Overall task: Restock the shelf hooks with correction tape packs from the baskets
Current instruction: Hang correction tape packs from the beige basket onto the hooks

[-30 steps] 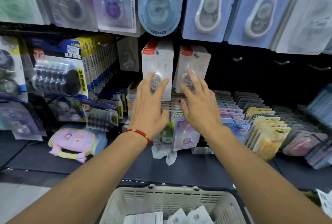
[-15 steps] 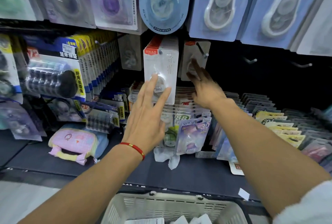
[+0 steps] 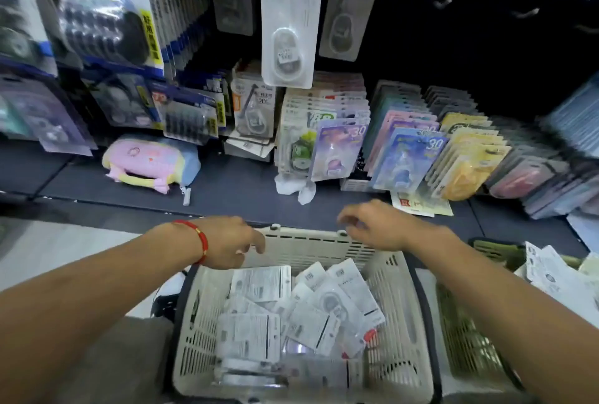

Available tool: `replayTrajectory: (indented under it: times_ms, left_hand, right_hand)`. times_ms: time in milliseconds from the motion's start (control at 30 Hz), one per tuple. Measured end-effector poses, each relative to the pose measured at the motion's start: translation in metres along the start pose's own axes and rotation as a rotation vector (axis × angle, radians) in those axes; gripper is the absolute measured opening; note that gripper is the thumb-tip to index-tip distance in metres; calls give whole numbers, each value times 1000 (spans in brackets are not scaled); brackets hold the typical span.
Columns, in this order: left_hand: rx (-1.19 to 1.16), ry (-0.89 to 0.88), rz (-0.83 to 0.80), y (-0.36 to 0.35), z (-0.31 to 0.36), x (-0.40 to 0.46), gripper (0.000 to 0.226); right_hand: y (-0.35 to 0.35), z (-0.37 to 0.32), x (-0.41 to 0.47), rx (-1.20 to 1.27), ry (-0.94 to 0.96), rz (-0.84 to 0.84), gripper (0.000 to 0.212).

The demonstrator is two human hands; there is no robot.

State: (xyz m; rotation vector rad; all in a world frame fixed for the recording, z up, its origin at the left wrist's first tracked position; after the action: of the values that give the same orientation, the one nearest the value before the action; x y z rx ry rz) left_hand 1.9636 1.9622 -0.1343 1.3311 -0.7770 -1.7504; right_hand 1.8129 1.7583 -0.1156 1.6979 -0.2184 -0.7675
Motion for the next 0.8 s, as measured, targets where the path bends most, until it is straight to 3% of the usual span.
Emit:
replayTrajectory:
  times_ms: [67, 167, 400, 800]
  left_hand:
    - [-23, 14, -82, -35, 6, -1, 44]
    - [-106, 49, -118, -84, 17, 4, 46]
    - [-438, 190, -89, -182, 52, 20, 46]
    - [-534, 248, 238, -165, 60, 32, 43]
  right_hand:
    - [-64, 6, -14, -39, -64, -232, 37]
    - [-145, 6, -35, -6, -111, -421, 47]
    - [-255, -37, -55, 32, -163, -418, 85]
    - [-242, -18, -59, 387, -191, -339, 40]
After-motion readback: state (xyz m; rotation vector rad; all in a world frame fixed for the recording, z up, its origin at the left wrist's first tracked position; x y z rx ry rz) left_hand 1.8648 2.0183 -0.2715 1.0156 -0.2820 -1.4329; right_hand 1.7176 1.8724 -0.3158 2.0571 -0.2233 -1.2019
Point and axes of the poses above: each hand's wrist, its own x-axis towards the middle knuckle, its own y-axis out of the back of the hand, z = x × y, the point moved 7 cm from there along x, towards the middle knuckle, and after that the axes turned 15 degrees about -y, right-handed, at the moved point
